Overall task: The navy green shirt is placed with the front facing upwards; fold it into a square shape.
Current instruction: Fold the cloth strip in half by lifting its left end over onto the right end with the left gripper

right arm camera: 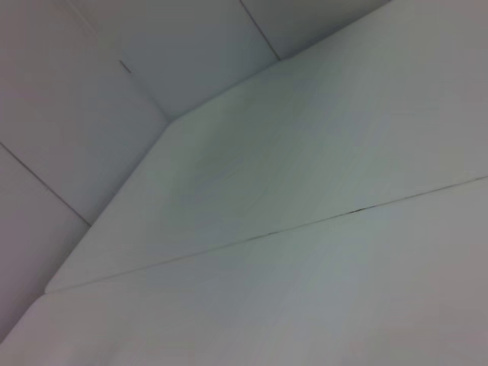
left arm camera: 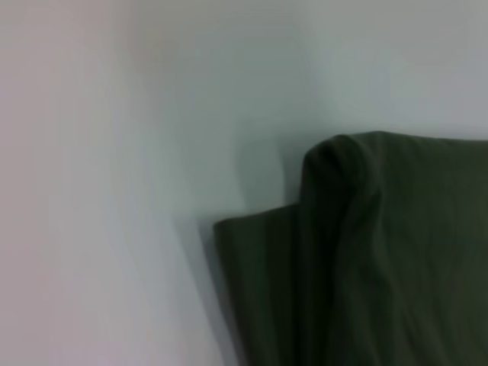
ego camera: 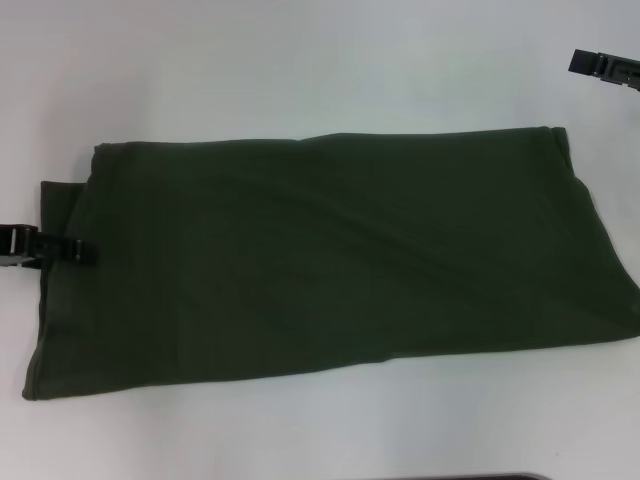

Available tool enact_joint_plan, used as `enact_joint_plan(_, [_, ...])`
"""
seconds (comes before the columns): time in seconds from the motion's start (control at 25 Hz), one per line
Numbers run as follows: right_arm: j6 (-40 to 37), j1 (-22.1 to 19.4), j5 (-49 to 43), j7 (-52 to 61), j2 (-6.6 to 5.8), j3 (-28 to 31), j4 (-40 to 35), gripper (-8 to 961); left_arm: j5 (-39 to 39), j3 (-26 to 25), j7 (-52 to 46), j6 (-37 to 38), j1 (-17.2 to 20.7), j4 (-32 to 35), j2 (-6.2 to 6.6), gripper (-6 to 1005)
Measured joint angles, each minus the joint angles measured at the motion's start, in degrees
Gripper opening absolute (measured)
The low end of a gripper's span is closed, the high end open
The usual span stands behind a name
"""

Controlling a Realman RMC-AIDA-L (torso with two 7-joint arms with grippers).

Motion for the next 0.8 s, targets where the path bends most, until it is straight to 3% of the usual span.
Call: enact_joint_plan(0.8, [0.3, 0.0, 0.0, 0.0, -0.09, 0.0, 0.0, 920, 0.2, 0.3, -0.6, 2.0, -2.8, -0.1, -0.35, 891])
